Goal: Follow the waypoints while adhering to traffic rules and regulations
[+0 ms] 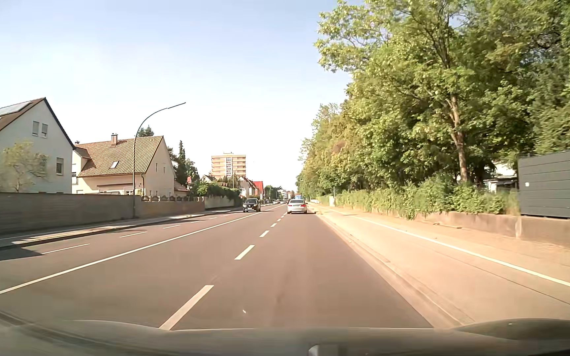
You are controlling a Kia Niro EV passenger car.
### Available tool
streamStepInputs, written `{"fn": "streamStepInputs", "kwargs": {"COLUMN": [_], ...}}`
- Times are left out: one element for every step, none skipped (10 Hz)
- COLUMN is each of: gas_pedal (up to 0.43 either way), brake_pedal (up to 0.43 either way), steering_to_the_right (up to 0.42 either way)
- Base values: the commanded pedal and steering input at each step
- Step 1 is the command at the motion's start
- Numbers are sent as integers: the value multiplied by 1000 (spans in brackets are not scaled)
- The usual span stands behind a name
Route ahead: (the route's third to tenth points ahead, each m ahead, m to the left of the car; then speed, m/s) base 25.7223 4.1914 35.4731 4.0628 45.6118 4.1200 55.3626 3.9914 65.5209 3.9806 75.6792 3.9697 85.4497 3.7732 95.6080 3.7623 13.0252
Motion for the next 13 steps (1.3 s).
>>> {"fn": "streamStepInputs", "kwargs": {"gas_pedal": [79,79,79,79,79,79,79,79,67,67,67,67,67], "brake_pedal": [0,0,0,0,0,0,0,0,0,0,0,0,0], "steering_to_the_right": [-3,-3,-3,-3,-4,-4,-4,-5,-5,-4,-4,-4,-4]}}
